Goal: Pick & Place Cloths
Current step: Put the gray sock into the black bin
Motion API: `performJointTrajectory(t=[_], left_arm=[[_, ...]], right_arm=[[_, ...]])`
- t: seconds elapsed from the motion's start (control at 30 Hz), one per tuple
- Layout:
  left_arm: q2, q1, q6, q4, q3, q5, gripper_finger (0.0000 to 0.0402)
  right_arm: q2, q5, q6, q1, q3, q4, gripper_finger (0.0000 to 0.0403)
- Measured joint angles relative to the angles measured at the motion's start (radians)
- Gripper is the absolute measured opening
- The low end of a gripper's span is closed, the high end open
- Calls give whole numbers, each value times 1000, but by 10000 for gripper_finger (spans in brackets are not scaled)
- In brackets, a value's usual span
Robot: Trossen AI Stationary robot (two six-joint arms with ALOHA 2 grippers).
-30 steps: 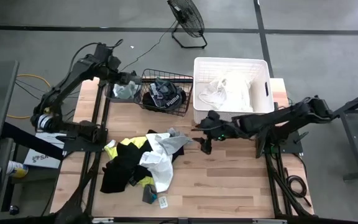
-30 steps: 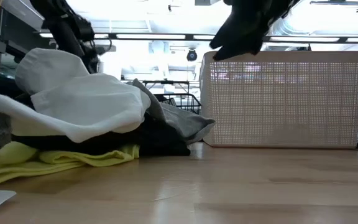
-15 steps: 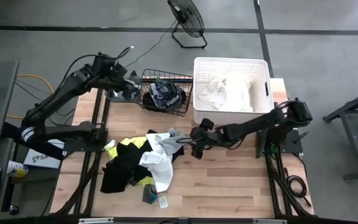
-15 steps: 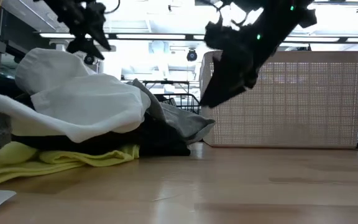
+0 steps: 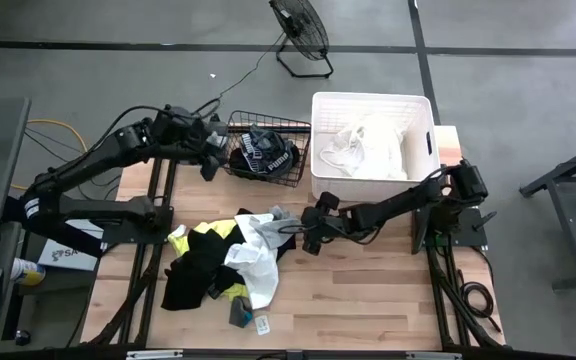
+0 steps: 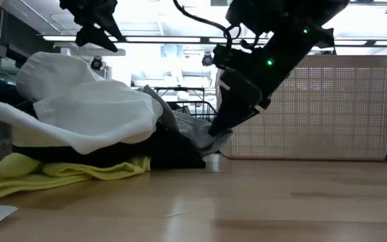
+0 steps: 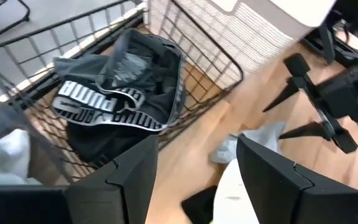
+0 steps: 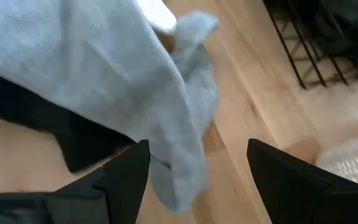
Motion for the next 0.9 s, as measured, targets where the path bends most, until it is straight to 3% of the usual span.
performJointTrajectory(t=[0.13,0.47,0.63,0.9], left_arm=[[0,-61,-18,15,-9,-25,214],[0,-179,-46,15,-10,-77,214],[0,-231,-64,15,-10,-108,214],[0,-298,-70,16,-11,-169,214]], right_arm=[[0,-5,-15,0,0,14,227],[0,-48,-21,1,0,15,81],[-1,-126,-19,1,0,15,17],[-79,-140,28,50,0,-35,4]])
